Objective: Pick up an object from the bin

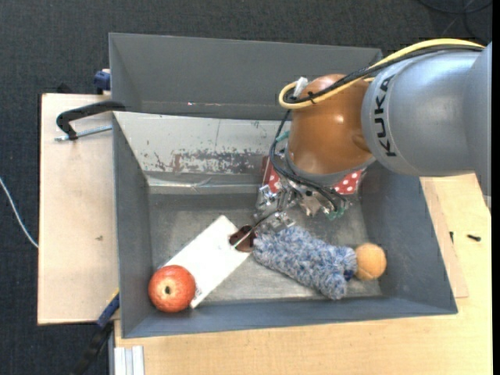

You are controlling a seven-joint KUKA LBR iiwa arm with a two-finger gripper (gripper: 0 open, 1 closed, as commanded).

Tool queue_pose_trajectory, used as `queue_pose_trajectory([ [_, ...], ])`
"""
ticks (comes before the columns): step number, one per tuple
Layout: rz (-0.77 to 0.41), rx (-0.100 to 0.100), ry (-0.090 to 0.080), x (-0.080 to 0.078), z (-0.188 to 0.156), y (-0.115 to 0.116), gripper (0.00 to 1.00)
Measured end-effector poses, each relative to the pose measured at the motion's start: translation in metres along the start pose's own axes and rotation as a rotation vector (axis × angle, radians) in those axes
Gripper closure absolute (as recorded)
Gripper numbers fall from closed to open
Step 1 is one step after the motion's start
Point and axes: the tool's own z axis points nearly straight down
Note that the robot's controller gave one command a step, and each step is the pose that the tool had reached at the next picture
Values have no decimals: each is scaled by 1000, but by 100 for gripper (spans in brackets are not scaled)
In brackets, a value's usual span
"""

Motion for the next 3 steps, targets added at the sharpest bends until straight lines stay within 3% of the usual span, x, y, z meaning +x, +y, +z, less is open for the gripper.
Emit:
queue_pose_trajectory([
  [1,-100,3,-5,40,-179,-1,100],
  [3,-98,0,-1,41,-177,0,100],
])
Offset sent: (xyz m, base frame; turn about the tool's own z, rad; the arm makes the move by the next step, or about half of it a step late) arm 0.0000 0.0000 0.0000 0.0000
